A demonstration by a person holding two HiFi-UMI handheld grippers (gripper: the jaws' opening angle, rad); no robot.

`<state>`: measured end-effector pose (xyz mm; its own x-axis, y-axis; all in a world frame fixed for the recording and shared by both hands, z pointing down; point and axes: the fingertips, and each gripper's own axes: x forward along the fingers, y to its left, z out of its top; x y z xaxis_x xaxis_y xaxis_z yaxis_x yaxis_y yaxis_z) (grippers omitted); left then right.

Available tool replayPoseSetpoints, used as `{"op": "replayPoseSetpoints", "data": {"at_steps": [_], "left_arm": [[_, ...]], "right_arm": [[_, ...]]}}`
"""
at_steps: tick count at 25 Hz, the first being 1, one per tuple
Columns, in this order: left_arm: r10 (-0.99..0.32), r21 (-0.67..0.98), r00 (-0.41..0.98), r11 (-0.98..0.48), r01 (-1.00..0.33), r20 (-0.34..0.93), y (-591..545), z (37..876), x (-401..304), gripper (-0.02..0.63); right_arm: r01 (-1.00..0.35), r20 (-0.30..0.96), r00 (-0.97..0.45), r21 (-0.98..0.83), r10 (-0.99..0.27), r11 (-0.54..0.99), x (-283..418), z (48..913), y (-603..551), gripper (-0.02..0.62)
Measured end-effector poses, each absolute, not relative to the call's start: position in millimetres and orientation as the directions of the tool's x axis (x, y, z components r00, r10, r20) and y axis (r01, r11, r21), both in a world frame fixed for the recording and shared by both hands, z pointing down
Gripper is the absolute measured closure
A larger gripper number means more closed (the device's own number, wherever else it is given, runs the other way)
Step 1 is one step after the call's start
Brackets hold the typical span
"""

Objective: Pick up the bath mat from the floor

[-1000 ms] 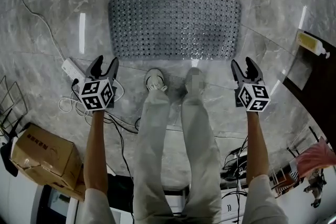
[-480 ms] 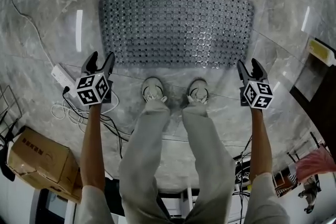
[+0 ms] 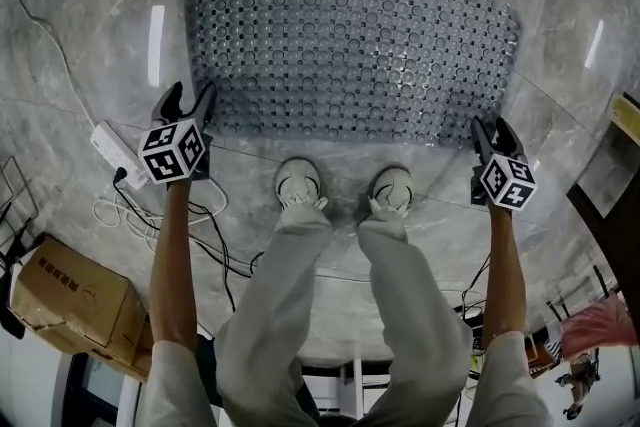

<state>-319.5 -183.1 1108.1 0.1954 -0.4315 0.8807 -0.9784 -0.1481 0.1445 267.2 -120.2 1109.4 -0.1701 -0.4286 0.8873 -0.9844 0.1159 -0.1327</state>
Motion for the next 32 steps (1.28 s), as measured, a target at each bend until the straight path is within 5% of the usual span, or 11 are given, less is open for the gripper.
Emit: {"op": "replayPoseSetpoints", "data": {"at_steps": [21, 32], "left_arm": [[-0.382, 0.182, 0.233, -0.166, -0.969, 0.894, -182, 1149, -320, 0.326], [-0.404, 0.104, 0.156, -0.147, -0.984, 0.901, -184, 1148, -328, 0.389]], "right_arm": [[-0.963, 0.869, -0.261, -0.207, -0.421, 0.171, 269, 1133, -124, 0.348], [-0.978, 0.846, -0.207, -0.172, -0.492, 0.115, 288, 1130, -142, 0.348]]}}
